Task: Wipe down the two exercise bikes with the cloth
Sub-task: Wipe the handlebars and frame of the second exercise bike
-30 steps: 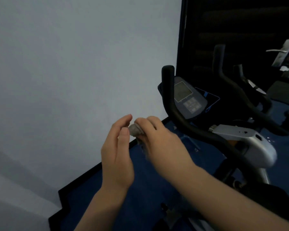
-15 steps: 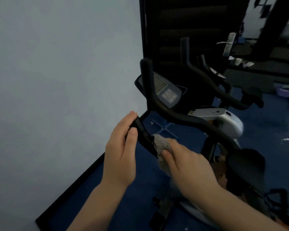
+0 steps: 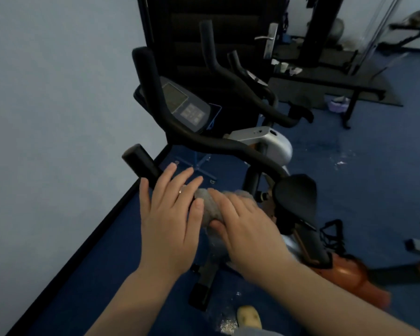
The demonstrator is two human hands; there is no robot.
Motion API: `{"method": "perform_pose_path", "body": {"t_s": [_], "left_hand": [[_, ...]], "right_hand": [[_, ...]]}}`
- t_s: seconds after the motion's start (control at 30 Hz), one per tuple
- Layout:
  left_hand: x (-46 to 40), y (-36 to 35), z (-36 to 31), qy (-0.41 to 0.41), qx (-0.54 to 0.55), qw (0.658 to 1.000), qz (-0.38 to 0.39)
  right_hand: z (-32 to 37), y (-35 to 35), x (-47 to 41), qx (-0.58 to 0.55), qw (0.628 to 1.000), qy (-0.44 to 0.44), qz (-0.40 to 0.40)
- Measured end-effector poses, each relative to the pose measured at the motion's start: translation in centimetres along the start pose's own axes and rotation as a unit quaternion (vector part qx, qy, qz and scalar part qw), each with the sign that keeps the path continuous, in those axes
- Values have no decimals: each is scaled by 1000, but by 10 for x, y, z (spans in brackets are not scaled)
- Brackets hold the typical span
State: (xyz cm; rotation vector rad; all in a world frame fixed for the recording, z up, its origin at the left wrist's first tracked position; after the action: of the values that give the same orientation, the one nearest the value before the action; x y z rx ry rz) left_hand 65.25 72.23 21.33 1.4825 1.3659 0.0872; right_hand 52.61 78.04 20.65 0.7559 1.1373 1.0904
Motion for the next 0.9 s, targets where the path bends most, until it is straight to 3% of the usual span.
{"method": "perform_pose_path", "body": {"t_s": [0.13, 0.3, 0.57, 0.67, 0.9], "left_hand": [[2, 3, 6, -25, -39, 999, 28], [5, 2, 6, -25, -16, 999, 29], [37, -4, 1, 15, 71, 995, 65], [42, 0, -5, 31, 78, 993, 78], [61, 6, -27, 75, 97, 986, 114]], "right_hand": [[-14, 2, 4, -82, 995, -57, -3], [0, -11, 12, -150, 974, -137, -97], [3, -14, 47, -180, 963, -146, -137], [2, -2, 51, -184, 963, -150, -124], [-3, 0, 116, -277, 934, -224, 2]]}}
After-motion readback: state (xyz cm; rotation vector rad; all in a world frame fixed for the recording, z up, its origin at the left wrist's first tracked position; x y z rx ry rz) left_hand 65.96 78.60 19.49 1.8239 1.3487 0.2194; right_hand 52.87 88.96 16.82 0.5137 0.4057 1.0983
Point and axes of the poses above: each hand's wrist, its own x-axis away from the middle knuckle, its own y-axis out of the back of the hand, z = x × y, the point moved 3 cm from there along -x, towards the middle knuckle, and after that the axes turned 6 degrees about -z, right-handed, at the moved point
